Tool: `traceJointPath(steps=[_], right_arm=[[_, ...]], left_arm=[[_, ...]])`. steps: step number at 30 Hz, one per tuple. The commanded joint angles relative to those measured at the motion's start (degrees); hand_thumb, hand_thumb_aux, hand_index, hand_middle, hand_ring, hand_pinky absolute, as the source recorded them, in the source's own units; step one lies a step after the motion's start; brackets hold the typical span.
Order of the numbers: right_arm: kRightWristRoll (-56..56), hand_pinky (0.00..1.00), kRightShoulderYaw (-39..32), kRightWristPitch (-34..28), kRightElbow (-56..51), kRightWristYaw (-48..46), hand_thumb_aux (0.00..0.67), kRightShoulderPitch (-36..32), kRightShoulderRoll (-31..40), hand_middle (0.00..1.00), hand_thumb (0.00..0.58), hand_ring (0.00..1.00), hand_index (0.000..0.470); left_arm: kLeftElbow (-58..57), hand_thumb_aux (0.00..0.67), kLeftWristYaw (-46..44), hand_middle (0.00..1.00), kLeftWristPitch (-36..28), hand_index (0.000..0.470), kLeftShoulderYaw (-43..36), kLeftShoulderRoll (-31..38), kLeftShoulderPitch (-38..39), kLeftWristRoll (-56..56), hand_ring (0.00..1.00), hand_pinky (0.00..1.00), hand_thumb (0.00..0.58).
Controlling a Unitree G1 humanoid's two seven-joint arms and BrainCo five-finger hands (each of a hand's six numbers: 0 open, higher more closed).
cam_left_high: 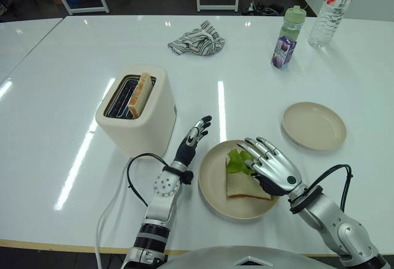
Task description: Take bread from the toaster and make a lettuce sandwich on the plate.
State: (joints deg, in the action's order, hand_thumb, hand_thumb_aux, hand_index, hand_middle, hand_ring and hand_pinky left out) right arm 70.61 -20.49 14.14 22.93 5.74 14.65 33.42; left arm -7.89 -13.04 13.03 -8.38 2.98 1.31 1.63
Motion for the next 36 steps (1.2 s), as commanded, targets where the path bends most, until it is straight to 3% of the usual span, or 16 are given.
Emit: traceJointPath(steps=[1, 28, 30, 33, 36], right_arm=[[0.4, 0.00, -1.4, 0.3, -0.3, -0.8, 0.670, 0.3, -0.7, 0.00, 0.580, 0.00, 0.470], [1.3, 0.00, -0.8, -0.1, -1.6, -1.1, 0.670, 1.4, 1.7, 0.00, 0.580, 0.00, 0.470], [1.4, 0.00, -1.1, 0.1, -1.8, -1.3, 0.617, 1.5, 1.9, 0.00, 0.576, 0.00, 0.433], [1.2, 0.00, -1.1, 0.4, -1.7, -1.5, 0.428, 1.8, 2.1, 0.00, 0.505, 0.00, 0.300], [1.1, 0.00, -1.2, 0.8, -1.4, -1.7, 0.360, 2.2, 2.2, 0.00, 0.456, 0.00, 0.253]], left_arm=[[-0.6, 0.000, 0.2, 0.00, -0.6, 0.000, -0.2, -0.2, 0.1, -0.5, 0.00, 0.00, 0.000], [-0.9, 0.000, -0.3, 0.00, -0.9, 0.000, 0.2, 0.2, 0.3, -0.5, 0.00, 0.00, 0.000], [-0.9, 0.000, -0.3, 0.00, -1.0, 0.000, 0.3, 0.3, 0.3, -0.5, 0.00, 0.00, 0.000], [-1.1, 0.000, -0.2, 0.00, -0.9, 0.000, 0.2, 0.3, 0.3, -0.6, 0.00, 0.00, 0.000], [-1.3, 0.000, -0.2, 0.00, -0.9, 0.000, 0.2, 0.2, 0.2, -0.6, 0.00, 0.00, 0.000]])
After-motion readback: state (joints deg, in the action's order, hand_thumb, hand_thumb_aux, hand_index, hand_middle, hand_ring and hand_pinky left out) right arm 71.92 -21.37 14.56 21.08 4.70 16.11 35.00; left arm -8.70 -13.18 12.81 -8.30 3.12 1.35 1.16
